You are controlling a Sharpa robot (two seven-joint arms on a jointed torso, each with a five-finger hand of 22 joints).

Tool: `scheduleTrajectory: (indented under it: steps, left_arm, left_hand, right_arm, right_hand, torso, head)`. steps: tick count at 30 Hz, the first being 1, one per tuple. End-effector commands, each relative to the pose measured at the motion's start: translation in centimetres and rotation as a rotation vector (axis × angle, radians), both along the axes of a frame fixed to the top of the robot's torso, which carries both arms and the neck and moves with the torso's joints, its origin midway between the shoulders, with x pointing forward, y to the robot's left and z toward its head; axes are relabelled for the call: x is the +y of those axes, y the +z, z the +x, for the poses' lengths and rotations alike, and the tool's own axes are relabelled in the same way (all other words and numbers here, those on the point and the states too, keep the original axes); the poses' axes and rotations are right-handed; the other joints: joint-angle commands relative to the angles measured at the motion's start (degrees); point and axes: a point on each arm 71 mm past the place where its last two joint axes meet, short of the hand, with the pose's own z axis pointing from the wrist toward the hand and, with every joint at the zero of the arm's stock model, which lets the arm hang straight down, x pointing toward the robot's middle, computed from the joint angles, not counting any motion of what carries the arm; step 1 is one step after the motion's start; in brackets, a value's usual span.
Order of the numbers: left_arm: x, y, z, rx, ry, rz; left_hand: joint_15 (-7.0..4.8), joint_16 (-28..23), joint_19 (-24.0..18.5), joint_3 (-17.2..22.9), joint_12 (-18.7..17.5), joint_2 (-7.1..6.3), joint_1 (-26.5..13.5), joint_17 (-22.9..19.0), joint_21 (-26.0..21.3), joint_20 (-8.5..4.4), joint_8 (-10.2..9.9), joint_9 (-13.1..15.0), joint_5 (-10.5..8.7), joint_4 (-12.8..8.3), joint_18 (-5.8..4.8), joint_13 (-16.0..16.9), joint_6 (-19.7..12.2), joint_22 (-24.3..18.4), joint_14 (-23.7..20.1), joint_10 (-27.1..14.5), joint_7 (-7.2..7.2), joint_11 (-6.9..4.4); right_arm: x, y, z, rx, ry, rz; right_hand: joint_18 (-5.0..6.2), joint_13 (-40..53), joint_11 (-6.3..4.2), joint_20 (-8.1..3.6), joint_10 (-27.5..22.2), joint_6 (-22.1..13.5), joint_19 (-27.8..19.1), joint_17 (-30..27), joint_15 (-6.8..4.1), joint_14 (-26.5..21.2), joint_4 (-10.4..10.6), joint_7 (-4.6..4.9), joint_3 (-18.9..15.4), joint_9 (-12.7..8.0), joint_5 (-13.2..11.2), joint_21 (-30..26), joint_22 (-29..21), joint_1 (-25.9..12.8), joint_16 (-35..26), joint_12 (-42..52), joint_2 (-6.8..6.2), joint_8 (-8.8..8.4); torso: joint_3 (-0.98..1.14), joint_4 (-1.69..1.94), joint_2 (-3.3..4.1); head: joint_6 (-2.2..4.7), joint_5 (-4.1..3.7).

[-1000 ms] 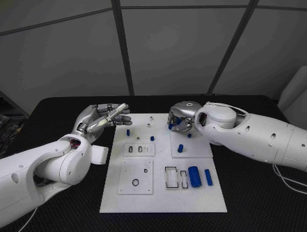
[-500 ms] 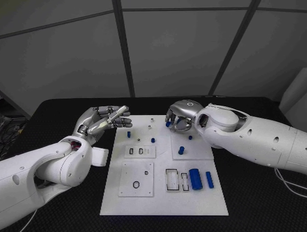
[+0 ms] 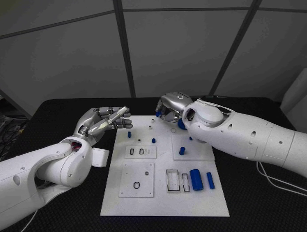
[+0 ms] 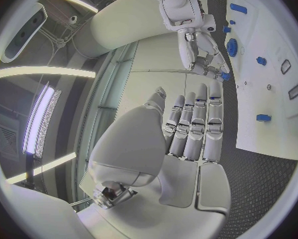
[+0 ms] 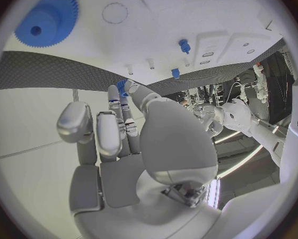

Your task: Assemble the parts on the task board

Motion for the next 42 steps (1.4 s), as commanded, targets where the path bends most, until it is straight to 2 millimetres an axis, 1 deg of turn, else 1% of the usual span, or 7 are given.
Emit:
scheduleTrajectory:
  steps: [1,6,10,13,24,32,42]
  left_arm:
    - [-0.2,0.1,0.0,-0.005,-0.018,-0.001]
    - [-0.2,0.1,0.0,-0.004,-0.020,-0.002]
    - [-0.2,0.1,0.0,-0.004,-0.019,-0.001]
    - [-0.2,0.1,0.0,-0.004,-0.018,-0.001]
    - [-0.2,0.1,0.1,-0.003,-0.020,-0.001]
    - [-0.2,0.1,0.1,-0.003,-0.022,-0.002]
    - [-0.2,0.0,0.1,-0.002,-0.024,-0.002]
  left_hand:
    - [-0.04,-0.3,-0.5,-0.1,-0.3,-0.08,0.2,0.1,-0.4,0.08,-0.3,-0.1,-0.18,-0.3,-0.76,0.0,0.1,-0.1,-0.6,0.2,0.21,0.26]
    - [-0.02,-0.4,-0.6,-0.1,-0.4,-0.10,0.2,0.1,-0.4,0.10,-0.4,-0.1,-0.19,-0.3,-0.77,0.0,0.1,-0.1,-0.6,0.2,0.21,0.28]
    - [-0.01,-0.4,-0.6,-0.1,-0.4,-0.11,0.2,0.1,-0.5,0.11,-0.4,-0.1,-0.20,-0.3,-0.77,0.0,0.1,-0.1,-0.6,0.2,0.21,0.28]
    - [-0.01,-0.4,-0.6,-0.1,-0.4,-0.11,0.2,0.1,-0.5,0.11,-0.4,-0.1,-0.20,-0.3,-0.77,0.0,0.1,-0.1,-0.6,0.2,0.21,0.28]
    - [0.01,-0.4,-0.6,-0.1,-0.4,-0.12,0.2,0.1,-0.5,0.13,-0.4,-0.1,-0.20,-0.3,-0.77,0.0,0.1,-0.2,-0.7,0.2,0.23,0.30]
    - [0.04,-0.5,-0.7,-0.1,-0.5,-0.12,0.2,0.1,-0.5,0.17,-0.5,-0.1,-0.23,-0.3,-0.76,0.0,0.0,-0.2,-0.8,0.1,0.26,0.33]
    - [0.07,-0.5,-0.7,-0.1,-0.6,-0.10,0.1,0.2,-0.6,0.19,-0.5,-0.1,-0.24,-0.2,-0.76,0.0,0.0,-0.2,-0.8,0.1,0.27,0.36]
  right_arm:
    - [0.5,0.4,0.4,-0.037,-0.009,0.020]
    - [1.3,0.1,0.7,-0.024,0.000,0.009]
    - [1.8,-0.1,0.8,-0.007,0.005,-0.004]
    - [2.1,-0.3,0.9,0.007,0.008,-0.015]
    - [2.3,-0.7,1.1,0.039,0.014,-0.045]
    - [2.4,-1.0,1.4,0.057,0.014,-0.062]
    - [2.5,-1.2,1.6,0.079,0.020,-0.073]
  right_hand:
    - [-0.94,0.0,0.09,-0.01,0.2,0.4,-0.1,0.1,-0.28,2.4,0.3,0.10,0.0,0.0,-0.2,0.3,0.1,-0.3,0.4,-0.2,-0.26,-0.18]
    - [-0.94,0.0,0.15,0.04,0.0,0.2,-0.2,0.3,-0.22,2.4,0.5,0.16,0.1,0.0,-0.2,0.4,0.2,-0.5,0.6,-0.2,-0.56,-0.34]
    - [-0.95,0.0,0.17,0.05,0.0,0.2,-0.2,0.3,-0.21,2.4,0.6,0.17,0.1,0.0,-0.3,0.4,0.3,-0.5,0.6,-0.2,-0.67,-0.37]
    - [-0.95,0.0,0.17,0.05,0.0,0.2,-0.2,0.3,-0.21,2.4,0.6,0.17,0.1,0.0,-0.3,0.4,0.3,-0.5,0.6,-0.2,-0.67,-0.37]
    - [-0.93,0.0,0.20,0.09,-0.1,0.1,-0.3,0.5,-0.16,2.4,0.8,0.15,0.2,0.0,-0.3,0.4,0.2,-0.7,0.8,-0.2,-0.86,-0.45]
    - [-0.92,0.0,0.21,0.11,-0.2,0.0,-0.4,0.5,-0.14,2.4,0.9,0.15,0.2,0.0,-0.4,0.5,0.2,-0.8,0.8,-0.2,-0.97,-0.50]
    - [-0.90,0.0,0.21,0.12,-0.2,0.0,-0.4,0.5,-0.13,2.4,1.0,0.15,0.3,0.0,-0.4,0.4,0.1,-0.9,0.8,-0.2,-1.01,-0.52]
  torso:
    - [-0.09,0.24,0.06]
    - [-0.10,0.21,0.08]
    - [0.06,0.15,0.16]
    - [0.09,0.08,0.21]
    - [0.09,0.21,0.29]
    - [0.18,0.09,0.31]
    - [0.20,0.14,0.33]
  head:
    - [-0.01,0.06]
    - [-0.16,0.10]
    - [-0.49,0.41]
    - [-0.61,0.54]
    - [-1.02,0.68]
    - [-1.28,1.01]
    - [-1.24,1.24]
